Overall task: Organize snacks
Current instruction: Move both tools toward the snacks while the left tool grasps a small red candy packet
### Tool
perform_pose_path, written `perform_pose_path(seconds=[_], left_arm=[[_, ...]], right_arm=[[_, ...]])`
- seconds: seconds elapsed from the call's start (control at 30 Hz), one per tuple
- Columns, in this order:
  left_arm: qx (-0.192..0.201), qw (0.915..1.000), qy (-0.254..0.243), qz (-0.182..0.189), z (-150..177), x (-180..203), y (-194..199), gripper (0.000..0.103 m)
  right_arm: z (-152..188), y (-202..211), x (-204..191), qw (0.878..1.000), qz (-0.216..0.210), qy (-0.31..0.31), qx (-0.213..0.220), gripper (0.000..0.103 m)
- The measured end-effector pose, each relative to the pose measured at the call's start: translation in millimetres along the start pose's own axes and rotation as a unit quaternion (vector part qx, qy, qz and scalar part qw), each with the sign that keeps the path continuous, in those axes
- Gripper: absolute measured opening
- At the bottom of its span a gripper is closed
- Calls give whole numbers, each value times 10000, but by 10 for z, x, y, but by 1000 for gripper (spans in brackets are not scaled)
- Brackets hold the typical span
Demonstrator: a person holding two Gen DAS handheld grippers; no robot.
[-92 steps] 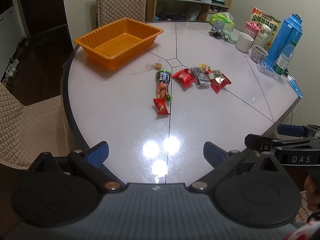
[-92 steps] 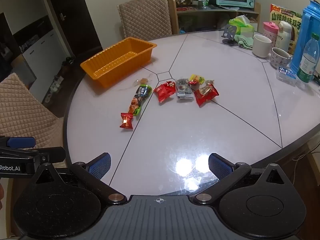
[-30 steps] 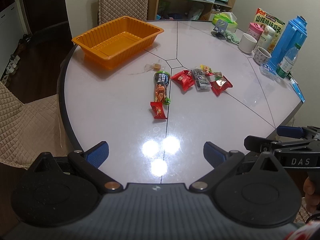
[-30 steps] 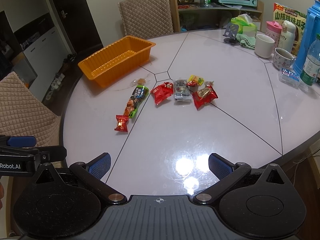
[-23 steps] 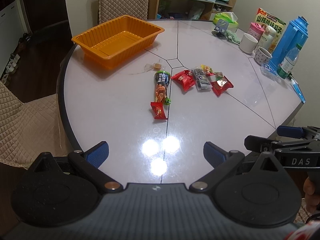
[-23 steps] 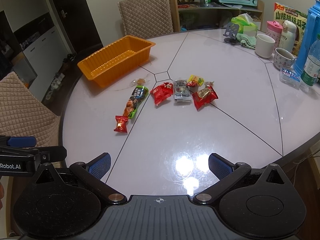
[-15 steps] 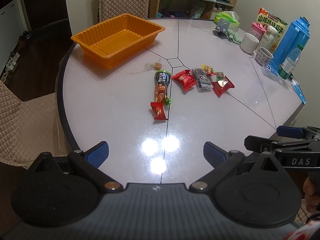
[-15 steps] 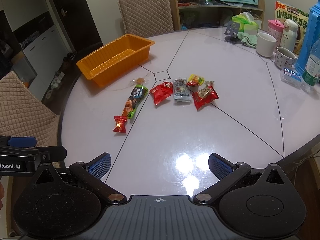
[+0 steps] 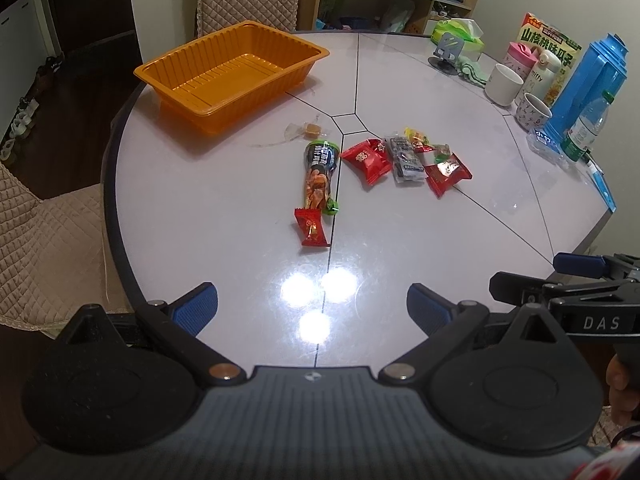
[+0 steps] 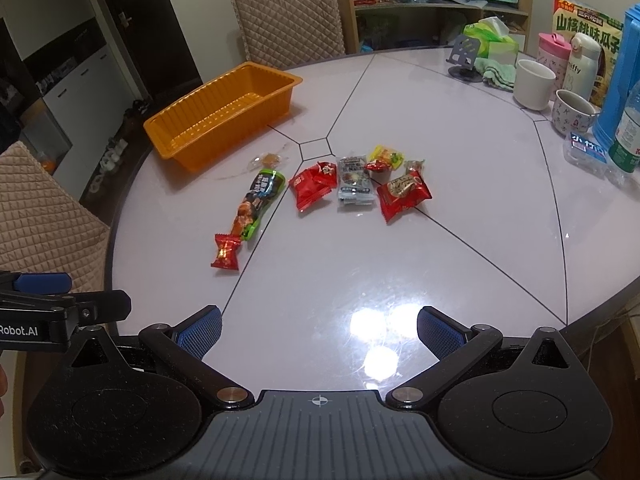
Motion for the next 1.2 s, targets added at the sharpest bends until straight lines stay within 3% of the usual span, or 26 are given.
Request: perform_pose_path(seconds=[0.53,0.83,1.2], left_arm=[[-207,9995,228,58,-203,67,-477,101],[-29,9995,309,-87,-307,-37,-765,100],[109,9992,106,-380,-332,-229,-1180,86]], right_arm=[[-193,-346,357,9999,-9,-29,-139,103],[-338,-632,531,9999,-56,-42,-118,103],[-456,-955,675,9997,-157,-136,-131,103]])
Point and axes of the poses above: each gripper's, at about its wrist camera, not at the fingertips, and y roughly against the way its jaws point, x to its right, z to its underside, the point moved 5 cm from there along -y, roughly the way its jaws point, and after that the axes turned 15 degrees about z, right-handed, at the moved point
